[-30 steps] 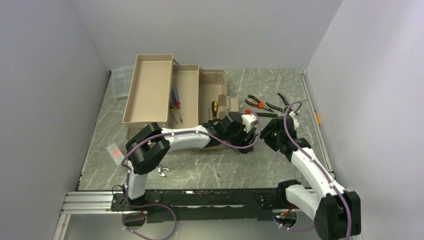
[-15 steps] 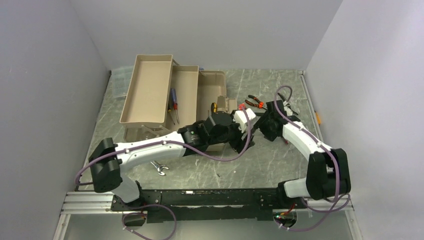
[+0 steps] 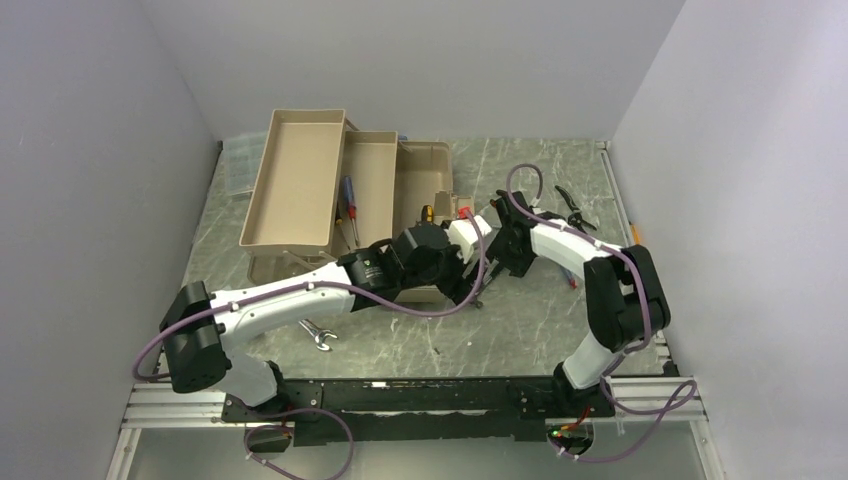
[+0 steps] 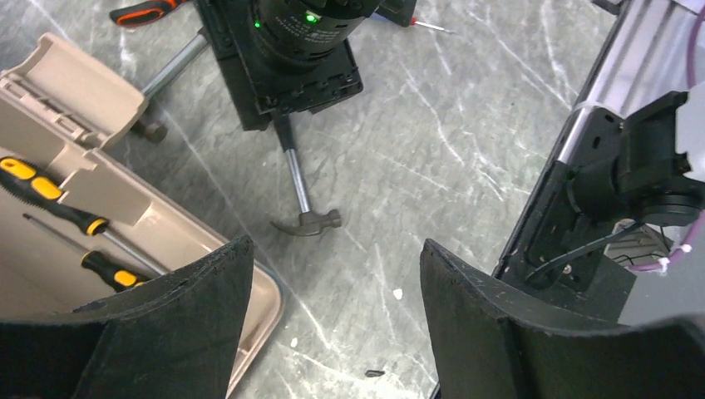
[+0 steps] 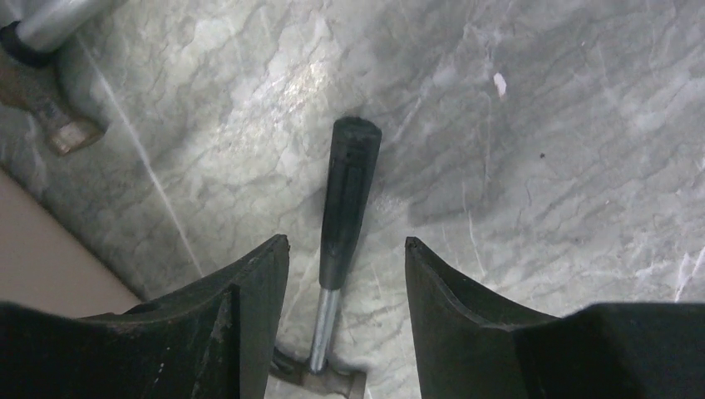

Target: Pack the tool kit

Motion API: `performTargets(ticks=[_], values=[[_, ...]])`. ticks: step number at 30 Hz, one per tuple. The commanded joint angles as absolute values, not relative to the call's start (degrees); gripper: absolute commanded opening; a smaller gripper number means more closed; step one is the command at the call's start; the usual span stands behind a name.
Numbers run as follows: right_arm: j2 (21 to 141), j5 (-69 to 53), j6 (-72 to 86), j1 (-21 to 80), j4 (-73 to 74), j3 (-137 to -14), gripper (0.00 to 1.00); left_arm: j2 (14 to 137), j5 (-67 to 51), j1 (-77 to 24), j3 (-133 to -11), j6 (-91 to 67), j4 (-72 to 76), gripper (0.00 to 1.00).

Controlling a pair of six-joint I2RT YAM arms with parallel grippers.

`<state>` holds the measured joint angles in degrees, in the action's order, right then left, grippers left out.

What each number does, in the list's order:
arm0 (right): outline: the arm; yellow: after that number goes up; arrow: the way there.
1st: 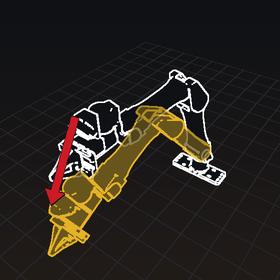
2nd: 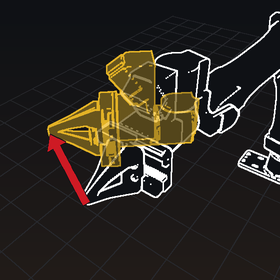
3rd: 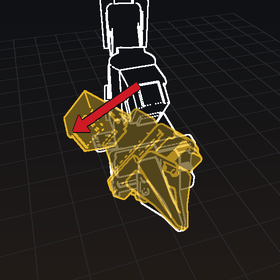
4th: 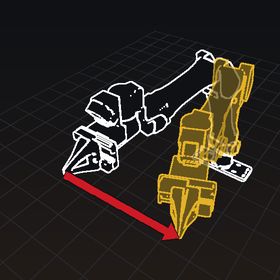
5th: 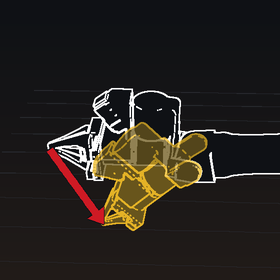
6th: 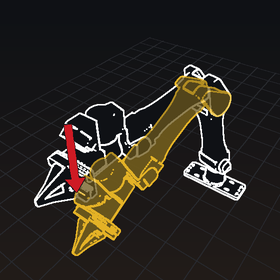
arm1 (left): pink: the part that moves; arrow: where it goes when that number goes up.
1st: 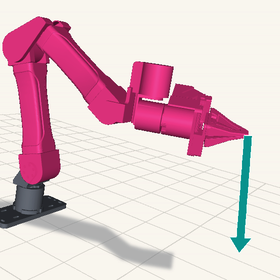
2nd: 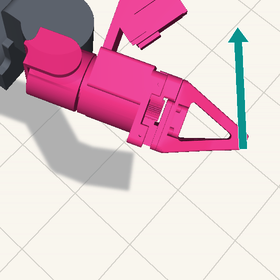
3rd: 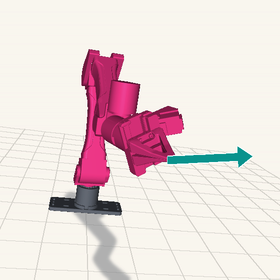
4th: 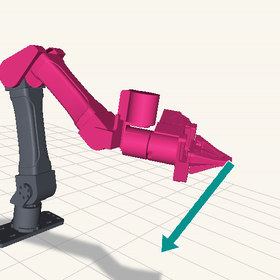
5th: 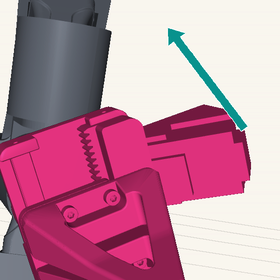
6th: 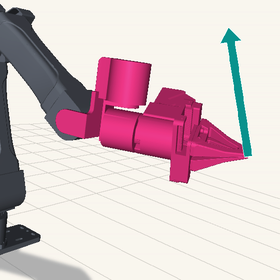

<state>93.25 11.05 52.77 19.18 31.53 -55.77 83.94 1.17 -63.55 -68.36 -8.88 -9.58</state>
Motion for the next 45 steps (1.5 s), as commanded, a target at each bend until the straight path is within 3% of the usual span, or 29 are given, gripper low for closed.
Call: performTargets(ticks=[1, 6, 10, 12, 24, 38, 45], values=[[96.9, 14.5, 53.5, 19.4, 33.3, -58.5, 0.54, 82.9, 1.5, -62.3, -68.2, -9.8, -10.4, 0.76], [99.8, 13.7, 52.1, 19.4, 31.8, -58.6, 0.43, 84.7, 0.5, -61.9, -69.1, -9.7, -10.6, 0.76], [99.1, 13.7, 51.0, 19.0, 31.9, -56.9, 0.1, 87.9, -1.7, -61.8, -71.7, -9.3, -11.1, 0.75], [96.1, 13.4, 50.5, 18.2, 31.2, -54.3, 0.0, 90.2, -2.5, -61.8, -73.5, -9.1, -11.3, 0.75], [73.9, 1.2, 46.4, 9.3, 21.4, -36.9, 0.0, 106.2, -8.1, -61.9, -81.3, -11.2, -7.7, 0.78], [74.0, 0.4, 45.7, 8.5, 21.0, -35.7, 0.0, 118.7, -15.2, -61.9, -85.3, -14.3, -4.3, 0.76], [74.3, -1.2, 46.1, 8.4, 20.6, -35.6, 0.0, 122.9, -16.3, -61.9, -89.2, -15.1, -6.8, 0.7]])
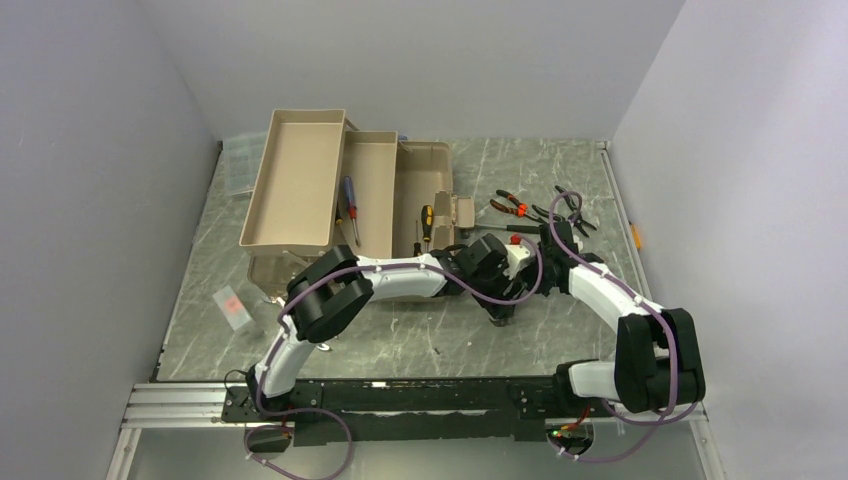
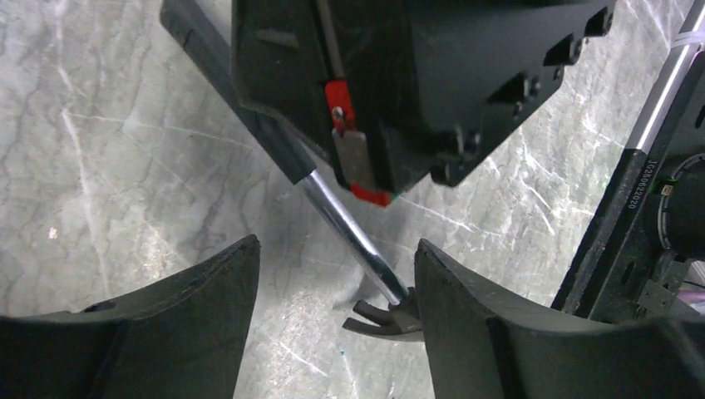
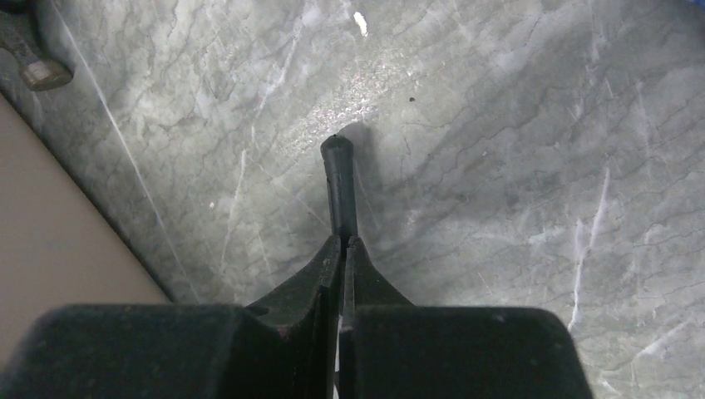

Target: Pack the tool kit

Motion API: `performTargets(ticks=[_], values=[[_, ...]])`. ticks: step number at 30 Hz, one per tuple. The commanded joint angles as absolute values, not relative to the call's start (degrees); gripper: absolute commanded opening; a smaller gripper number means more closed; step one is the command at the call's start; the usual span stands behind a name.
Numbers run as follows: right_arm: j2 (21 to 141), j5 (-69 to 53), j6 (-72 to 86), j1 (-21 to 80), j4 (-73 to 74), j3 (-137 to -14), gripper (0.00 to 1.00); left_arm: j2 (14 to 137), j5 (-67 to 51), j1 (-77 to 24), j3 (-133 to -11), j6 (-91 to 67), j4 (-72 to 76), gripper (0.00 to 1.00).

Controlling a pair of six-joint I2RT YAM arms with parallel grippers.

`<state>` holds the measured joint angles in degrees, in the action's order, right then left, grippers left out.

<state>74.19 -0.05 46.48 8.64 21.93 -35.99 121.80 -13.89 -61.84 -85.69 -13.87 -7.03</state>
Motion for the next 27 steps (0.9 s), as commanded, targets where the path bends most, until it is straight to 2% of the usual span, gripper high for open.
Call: performTargets(ticks=[1, 4, 6, 9, 11, 13, 14, 17, 18, 19, 20, 23, 27], values=[[74.3, -1.2, 46.1, 8.5, 20.6, -35.7, 0.0, 123.4, -16.6, -61.9, -89.5, -15.1, -7.2, 0.69], [74.3, -1.0, 46.2, 8.4, 20.9, -35.9, 0.0, 124.8, -18.2, -61.9, -91.0, -15.7, -8.6, 0.58], [74.1, -1.0, 46.3, 8.4, 20.9, -35.9, 0.0, 125.5, -19.3, -61.9, -91.0, -16.6, -9.0, 0.42], [73.9, -0.8, 46.4, 8.4, 21.0, -35.9, 0.0, 125.5, -21.1, -61.8, -89.0, -18.7, -7.6, 0.13], [73.9, -0.7, 46.5, 8.4, 21.2, -35.9, 0.0, 125.4, -21.0, -61.8, -88.4, -19.6, -7.0, 0.01], [73.5, -0.5, 46.6, 8.4, 21.3, -36.1, 0.0, 125.9, -20.5, -61.8, -89.1, -19.5, -8.2, 0.03], [73.4, -0.4, 46.5, 8.4, 21.5, -36.2, 0.0, 126.3, -19.9, -61.8, -89.8, -19.3, -9.4, 0.12], [72.8, -0.3, 46.4, 8.3, 21.9, -36.3, 0.0, 126.6, -19.4, -61.7, -91.1, -19.8, -11.4, 0.49], [72.7, -0.3, 46.5, 8.3, 22.0, -36.3, 0.0, 126.4, -19.3, -61.7, -91.0, -20.3, -11.4, 0.57], [72.6, -0.3, 46.3, 8.3, 22.1, -36.3, 0.0, 126.2, -19.2, -61.6, -90.8, -20.9, -11.2, 0.6], [72.3, -0.1, 46.4, 8.3, 22.3, -36.2, 0.0, 125.9, -19.1, -61.6, -90.6, -21.7, -10.9, 0.62], [71.4, -0.1, 46.1, 7.8, 23.2, -36.1, 0.08, 125.4, -18.3, -61.5, -90.5, -23.6, -10.1, 0.61], [69.4, -0.6, 44.4, 4.9, 24.4, -36.2, 0.16, 127.7, -17.3, -61.5, -93.5, -25.1, -11.5, 0.56]])
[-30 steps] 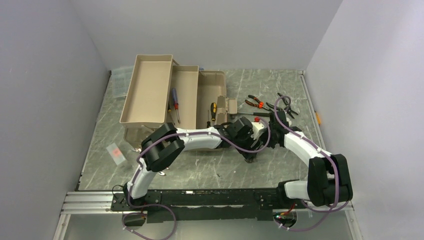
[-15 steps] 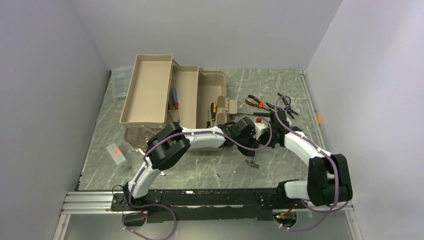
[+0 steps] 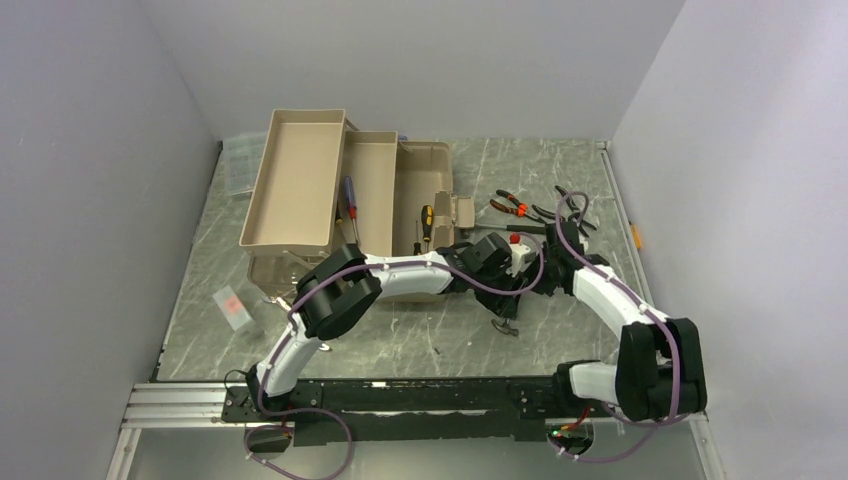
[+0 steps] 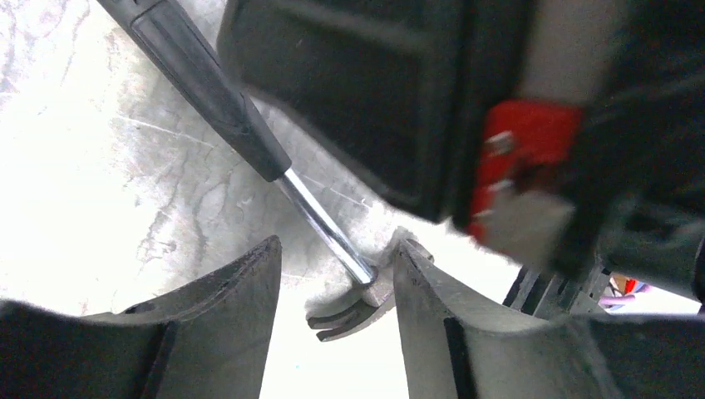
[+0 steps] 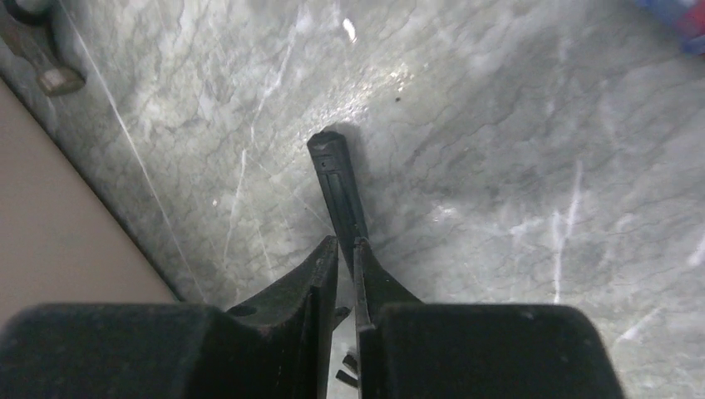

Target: Pack the tool kit

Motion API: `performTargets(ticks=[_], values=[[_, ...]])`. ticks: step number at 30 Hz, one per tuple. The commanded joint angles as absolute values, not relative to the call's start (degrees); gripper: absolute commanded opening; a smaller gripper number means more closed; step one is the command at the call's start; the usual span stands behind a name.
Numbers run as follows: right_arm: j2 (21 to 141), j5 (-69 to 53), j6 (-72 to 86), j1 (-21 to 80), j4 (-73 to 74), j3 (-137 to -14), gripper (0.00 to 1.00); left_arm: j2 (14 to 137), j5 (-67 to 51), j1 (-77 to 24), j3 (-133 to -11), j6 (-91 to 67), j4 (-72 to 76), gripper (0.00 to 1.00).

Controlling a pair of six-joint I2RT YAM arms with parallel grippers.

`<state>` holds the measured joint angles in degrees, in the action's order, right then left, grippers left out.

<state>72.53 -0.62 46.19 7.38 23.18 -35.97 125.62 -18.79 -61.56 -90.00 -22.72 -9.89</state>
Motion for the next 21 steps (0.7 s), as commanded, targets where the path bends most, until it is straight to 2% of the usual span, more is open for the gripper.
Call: performTargets(ticks=[1, 5, 8, 14, 17, 21], values=[[68.7, -0.8, 43.8, 4.0, 24.8, -36.1, 0.18, 128.1, -16.5, -61.6, -94.1, -25.6, -12.0, 0.54], [64.3, -2.1, 41.5, 0.4, 25.3, -35.4, 0.35, 129.9, -13.7, -61.7, -95.9, -26.4, -14.9, 0.51], [60.4, -4.3, 40.2, -2.6, 24.1, -33.5, 0.43, 130.5, -12.6, -61.7, -96.6, -26.8, -16.2, 0.5], [55.8, -15.3, 39.3, -5.8, 17.6, -25.6, 0.51, 129.9, -15.3, -61.5, -94.7, -27.8, -13.8, 0.49], [53.5, -20.7, 39.0, -7.2, 13.8, -21.4, 0.52, 128.6, -18.7, -61.0, -92.8, -28.8, -10.7, 0.52], [52.3, -21.8, 37.9, -7.9, 12.9, -19.1, 0.52, 130.5, -18.3, -60.8, -96.6, -28.9, -15.5, 0.52]])
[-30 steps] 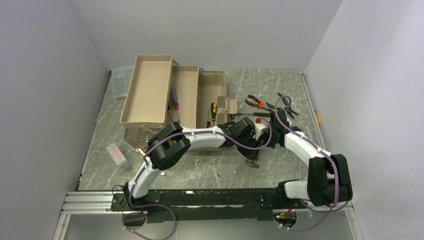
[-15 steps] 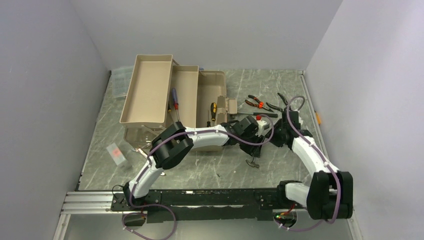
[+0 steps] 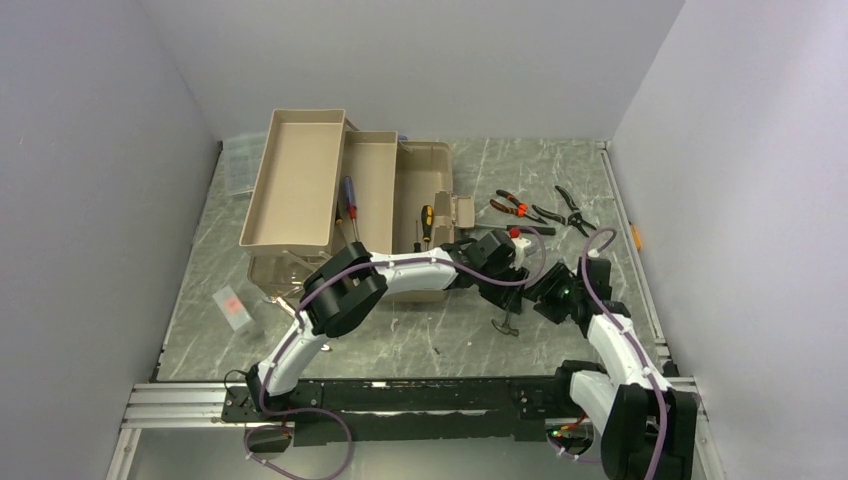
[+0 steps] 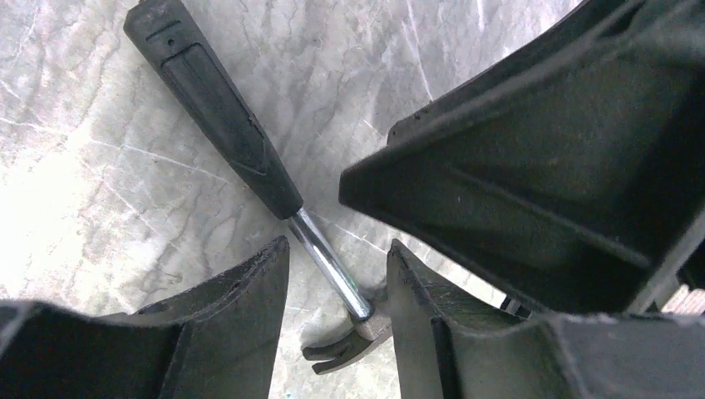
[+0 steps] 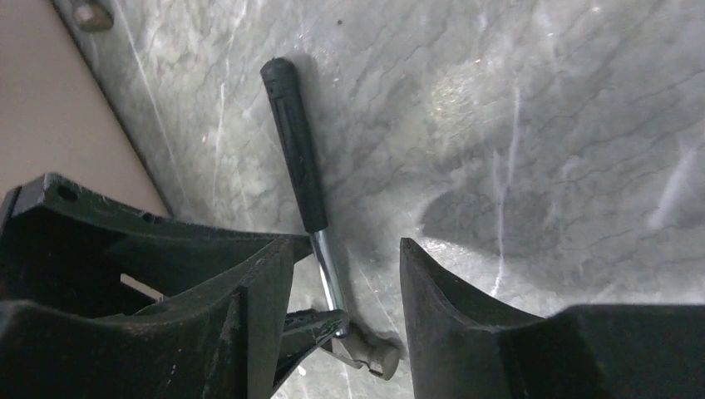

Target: Pack the tool kit

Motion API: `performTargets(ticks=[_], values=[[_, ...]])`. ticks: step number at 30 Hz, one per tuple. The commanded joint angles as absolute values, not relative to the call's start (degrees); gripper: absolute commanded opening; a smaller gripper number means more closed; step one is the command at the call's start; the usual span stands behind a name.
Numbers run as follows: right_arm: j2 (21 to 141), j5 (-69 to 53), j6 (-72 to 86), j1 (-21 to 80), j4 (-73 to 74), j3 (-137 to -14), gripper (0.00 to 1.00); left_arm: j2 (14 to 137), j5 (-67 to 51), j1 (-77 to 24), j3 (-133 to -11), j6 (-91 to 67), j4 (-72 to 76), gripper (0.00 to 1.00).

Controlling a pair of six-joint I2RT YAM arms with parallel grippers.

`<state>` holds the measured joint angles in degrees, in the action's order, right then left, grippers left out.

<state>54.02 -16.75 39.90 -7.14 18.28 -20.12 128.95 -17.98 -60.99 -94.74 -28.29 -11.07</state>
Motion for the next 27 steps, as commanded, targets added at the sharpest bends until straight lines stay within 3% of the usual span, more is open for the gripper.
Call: performTargets(ticks=[1, 6, 15, 27], values=[[52.6, -22.6, 37.7, -8.3, 12.3, -18.7, 0.52, 130.9, -18.0, -60.8, -97.2, -29.1, -16.4, 0.51], [56.9, -29.1, 38.9, -10.1, 6.0, -15.9, 0.51, 128.1, -17.1, -60.4, -92.4, -31.1, -13.7, 0.51], [62.3, -35.3, 39.6, -10.8, -2.5, -12.2, 0.52, 124.2, -29.7, -57.3, -85.9, -33.8, -3.4, 0.59], [66.5, -38.2, 40.1, -10.8, -2.5, -13.0, 0.52, 130.3, -37.2, -56.9, -87.6, -38.9, 3.0, 0.54]])
